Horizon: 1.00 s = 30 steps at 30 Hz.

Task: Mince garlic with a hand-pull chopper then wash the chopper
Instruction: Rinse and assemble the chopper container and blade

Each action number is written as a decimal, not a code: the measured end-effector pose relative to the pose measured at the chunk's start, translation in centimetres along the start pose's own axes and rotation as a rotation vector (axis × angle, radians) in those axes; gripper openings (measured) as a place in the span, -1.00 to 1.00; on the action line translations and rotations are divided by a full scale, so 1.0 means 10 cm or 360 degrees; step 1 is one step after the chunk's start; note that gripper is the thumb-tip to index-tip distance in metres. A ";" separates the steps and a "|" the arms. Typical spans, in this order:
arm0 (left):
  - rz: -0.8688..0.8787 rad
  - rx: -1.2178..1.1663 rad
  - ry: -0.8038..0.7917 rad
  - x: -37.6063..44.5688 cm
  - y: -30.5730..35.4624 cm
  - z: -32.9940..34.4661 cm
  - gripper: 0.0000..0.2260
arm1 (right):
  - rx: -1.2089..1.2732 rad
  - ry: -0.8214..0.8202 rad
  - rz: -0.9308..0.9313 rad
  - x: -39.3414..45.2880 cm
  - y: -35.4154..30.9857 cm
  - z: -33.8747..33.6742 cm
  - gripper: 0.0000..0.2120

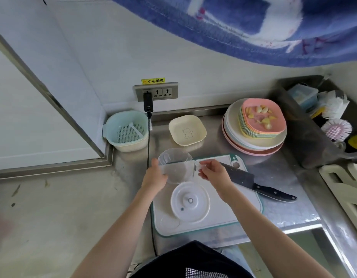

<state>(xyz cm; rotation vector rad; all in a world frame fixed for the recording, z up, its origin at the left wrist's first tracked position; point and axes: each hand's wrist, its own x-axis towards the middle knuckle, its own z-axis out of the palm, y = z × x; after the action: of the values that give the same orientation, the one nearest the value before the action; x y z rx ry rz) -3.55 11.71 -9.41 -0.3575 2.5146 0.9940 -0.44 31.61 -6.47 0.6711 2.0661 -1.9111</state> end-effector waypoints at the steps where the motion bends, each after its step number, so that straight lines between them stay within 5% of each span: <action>1: -0.0057 -0.0153 -0.0042 0.00 0.00 -0.02 -0.67 | -0.0249 0.0054 -0.0109 0.03 -0.04 0.04 -0.89; 6: -0.0297 -0.0774 -0.0096 -0.01 0.07 -0.09 -0.65 | -0.1058 -0.0128 -0.0667 0.12 -0.32 0.30 -0.87; 10: -0.0315 -0.1177 -0.0265 -0.01 0.06 -0.08 -0.51 | -0.1538 -0.0376 -0.0766 0.14 -0.41 0.47 -0.79; 15: -0.0153 -0.1288 -0.0297 -0.09 0.07 -0.06 -0.38 | -0.1463 -0.0370 -0.0828 0.15 -0.40 0.51 -0.75; 30: 0.0054 -0.1324 -0.0296 -0.16 0.12 0.00 -0.46 | -0.1358 -0.0159 -0.0974 0.08 -0.34 0.36 -0.81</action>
<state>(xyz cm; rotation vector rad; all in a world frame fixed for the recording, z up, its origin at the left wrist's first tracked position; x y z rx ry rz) -2.57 12.70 -7.94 -0.4242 1.8370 1.9558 -3.27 28.03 -4.28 -0.2738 2.8761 -0.9936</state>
